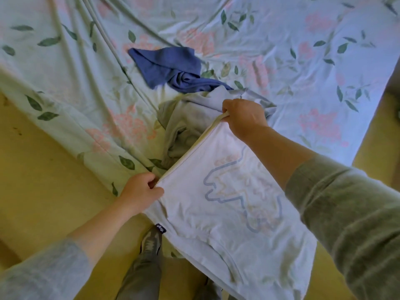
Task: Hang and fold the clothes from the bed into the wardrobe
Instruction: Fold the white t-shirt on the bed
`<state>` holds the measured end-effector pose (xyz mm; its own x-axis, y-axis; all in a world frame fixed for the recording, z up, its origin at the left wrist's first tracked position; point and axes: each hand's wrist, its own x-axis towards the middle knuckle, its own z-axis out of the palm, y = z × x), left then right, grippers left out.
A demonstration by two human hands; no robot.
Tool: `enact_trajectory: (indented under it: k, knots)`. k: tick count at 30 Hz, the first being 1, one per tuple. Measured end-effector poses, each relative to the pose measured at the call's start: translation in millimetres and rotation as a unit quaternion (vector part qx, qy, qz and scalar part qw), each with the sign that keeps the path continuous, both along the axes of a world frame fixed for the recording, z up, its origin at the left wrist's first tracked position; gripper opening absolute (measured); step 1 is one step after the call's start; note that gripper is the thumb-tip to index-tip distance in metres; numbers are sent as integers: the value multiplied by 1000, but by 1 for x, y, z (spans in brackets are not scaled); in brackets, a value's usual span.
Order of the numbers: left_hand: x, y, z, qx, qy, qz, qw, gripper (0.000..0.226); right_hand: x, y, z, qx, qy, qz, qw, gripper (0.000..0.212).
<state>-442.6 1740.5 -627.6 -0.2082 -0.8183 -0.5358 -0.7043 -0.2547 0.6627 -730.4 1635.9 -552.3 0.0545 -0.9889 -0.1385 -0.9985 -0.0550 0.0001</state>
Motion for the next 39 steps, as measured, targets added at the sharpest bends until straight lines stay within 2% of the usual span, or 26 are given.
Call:
enact_trajectory:
  k: [3, 8, 11, 14, 16, 23, 27, 30, 33, 36, 38, 39]
  knots:
    - [-14, 13, 31, 8, -8, -16, 1000, 26, -20, 23, 18, 10, -89, -52, 995, 12]
    - [-47, 46, 87, -9, -26, -76, 997, 25, -62, 72, 53, 10, -199, -117, 973, 10]
    - [-75, 65, 114, -22, -18, -92, 995, 27, -93, 103, 70, 7, -220, -140, 965, 10]
    - [-109, 87, 132, -22, -33, -135, 990, 16, -127, 131, 82, 14, -212, -153, 965, 13]
    - [-135, 103, 141, -19, -44, -165, 985, 18, -150, 150, 86, 15, -213, -166, 963, 15]
    - [-229, 166, 127, 55, -5, -241, 969, 16, -220, 220, 62, 12, -258, -260, 930, 22]
    - [-272, 209, 80, 136, 28, -272, 952, 18, -251, 280, 9, 10, -300, -360, 883, 38]
    - [-291, 240, 44, 188, 26, -297, 936, 23, -261, 328, -35, 26, -326, -428, 842, 40]
    - [-298, 247, 20, 155, 23, -274, 949, 10, -262, 361, -72, 48, -348, -477, 806, 34]
    - [-295, 235, 9, 117, 18, -247, 962, 8, -253, 373, -96, 69, -382, -510, 767, 32]
    - [-289, 224, 5, 103, 7, -246, 964, 7, -243, 372, -105, 77, -396, -537, 741, 42]
    - [-287, 218, 4, 95, 0, -244, 965, 7, -239, 369, -108, 80, -418, -555, 715, 51]
